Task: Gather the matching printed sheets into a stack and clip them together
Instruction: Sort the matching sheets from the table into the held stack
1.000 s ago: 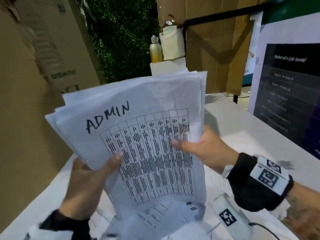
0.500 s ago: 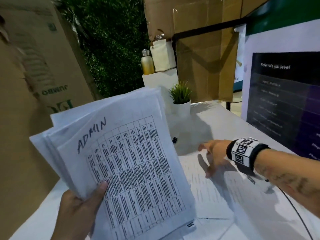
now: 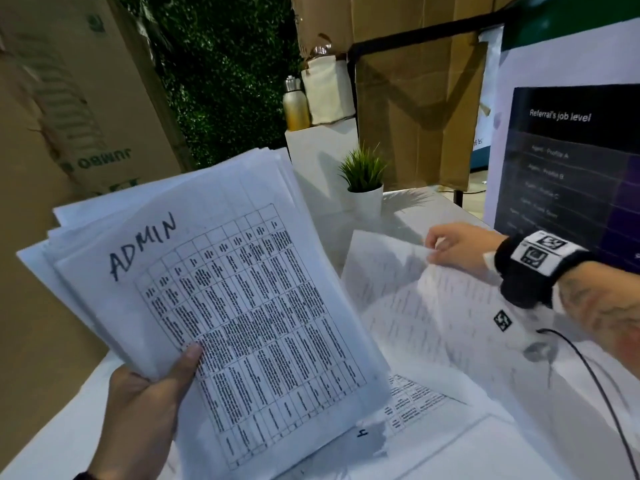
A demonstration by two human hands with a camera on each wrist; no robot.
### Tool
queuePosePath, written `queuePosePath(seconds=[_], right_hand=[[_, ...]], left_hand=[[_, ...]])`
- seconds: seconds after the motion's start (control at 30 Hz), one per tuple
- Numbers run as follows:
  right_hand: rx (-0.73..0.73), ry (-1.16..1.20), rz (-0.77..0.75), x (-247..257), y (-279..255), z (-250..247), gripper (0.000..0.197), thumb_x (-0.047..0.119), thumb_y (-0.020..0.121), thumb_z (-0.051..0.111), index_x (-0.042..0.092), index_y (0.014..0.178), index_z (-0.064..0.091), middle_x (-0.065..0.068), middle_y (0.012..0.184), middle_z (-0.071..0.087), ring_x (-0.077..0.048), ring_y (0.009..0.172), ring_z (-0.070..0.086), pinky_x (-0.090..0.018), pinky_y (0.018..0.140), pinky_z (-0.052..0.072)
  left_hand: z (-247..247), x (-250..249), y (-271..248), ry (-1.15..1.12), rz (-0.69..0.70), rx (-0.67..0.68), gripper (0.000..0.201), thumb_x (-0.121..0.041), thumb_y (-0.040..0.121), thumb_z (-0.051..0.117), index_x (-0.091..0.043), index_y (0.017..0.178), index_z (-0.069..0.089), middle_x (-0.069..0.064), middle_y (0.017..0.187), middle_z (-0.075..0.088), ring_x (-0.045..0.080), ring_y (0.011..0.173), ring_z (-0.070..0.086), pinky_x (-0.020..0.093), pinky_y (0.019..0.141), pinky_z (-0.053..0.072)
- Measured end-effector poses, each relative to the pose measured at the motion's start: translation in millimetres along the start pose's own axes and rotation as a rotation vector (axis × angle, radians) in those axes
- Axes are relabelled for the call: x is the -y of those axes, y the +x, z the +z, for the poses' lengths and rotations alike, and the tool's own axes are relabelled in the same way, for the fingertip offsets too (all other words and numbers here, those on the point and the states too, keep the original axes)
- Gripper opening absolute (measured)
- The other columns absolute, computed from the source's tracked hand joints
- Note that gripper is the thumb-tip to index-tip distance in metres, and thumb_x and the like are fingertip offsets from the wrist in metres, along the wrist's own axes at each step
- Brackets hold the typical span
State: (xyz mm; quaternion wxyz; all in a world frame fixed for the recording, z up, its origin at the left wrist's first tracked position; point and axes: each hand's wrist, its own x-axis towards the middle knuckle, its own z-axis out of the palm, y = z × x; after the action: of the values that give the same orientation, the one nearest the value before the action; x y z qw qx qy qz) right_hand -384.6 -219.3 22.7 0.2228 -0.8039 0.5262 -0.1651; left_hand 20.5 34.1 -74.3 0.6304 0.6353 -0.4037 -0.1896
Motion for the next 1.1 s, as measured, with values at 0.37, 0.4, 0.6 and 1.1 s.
queuePosePath(seconds=[0.37,0.4,0.6,1.1], right_hand=[[-0.272,0.235,0.213,-66,-2,-62,0.009,0.022,0.089,0.066,0.014,0.089,0.071,-0.011,0.097,0.07,-0.027,0.086,0.062,-0.039,0.086,0.049],[-0.177,0.171,0.158,-61,-6,-56,0.008,0.024,0.089,0.066,0.018,0.087,0.07,-0.008,0.095,0.07,-0.027,0.089,0.064,-0.042,0.089,0.05],[0.335,-0.263,-0.154,0,-9,-4,0.006,0.021,0.089,0.062,0.018,0.088,0.068,0.004,0.085,0.065,-0.015,0.081,0.06,-0.029,0.076,0.048],[0.351,-0.359,-0.28,32,22,53,0.037,0.013,0.074,0.078,0.025,0.103,0.058,0.003,0.112,0.059,-0.016,0.095,0.055,-0.024,0.073,0.047]], left_hand=[[0,-1,-7,-0.208,-0.102,0.0,0.033,-0.025,0.092,0.072,-0.011,0.122,0.068,-0.001,0.109,0.079,0.019,0.097,0.077,0.028,0.067,0.062],[1,-3,-8,-0.216,-0.104,0.004,0.031,-0.024,0.092,0.071,-0.011,0.121,0.068,-0.003,0.107,0.08,0.018,0.095,0.078,0.027,0.066,0.062],[0,-4,-5,-0.218,-0.106,-0.012,0.036,-0.03,0.089,0.075,-0.014,0.121,0.07,0.0,0.112,0.079,0.024,0.102,0.076,0.036,0.075,0.061],[0,-43,-16,-0.212,-0.196,0.085,0.037,-0.027,0.097,0.06,-0.044,0.071,0.081,-0.015,0.073,0.079,0.005,0.071,0.076,0.025,0.061,0.06]])
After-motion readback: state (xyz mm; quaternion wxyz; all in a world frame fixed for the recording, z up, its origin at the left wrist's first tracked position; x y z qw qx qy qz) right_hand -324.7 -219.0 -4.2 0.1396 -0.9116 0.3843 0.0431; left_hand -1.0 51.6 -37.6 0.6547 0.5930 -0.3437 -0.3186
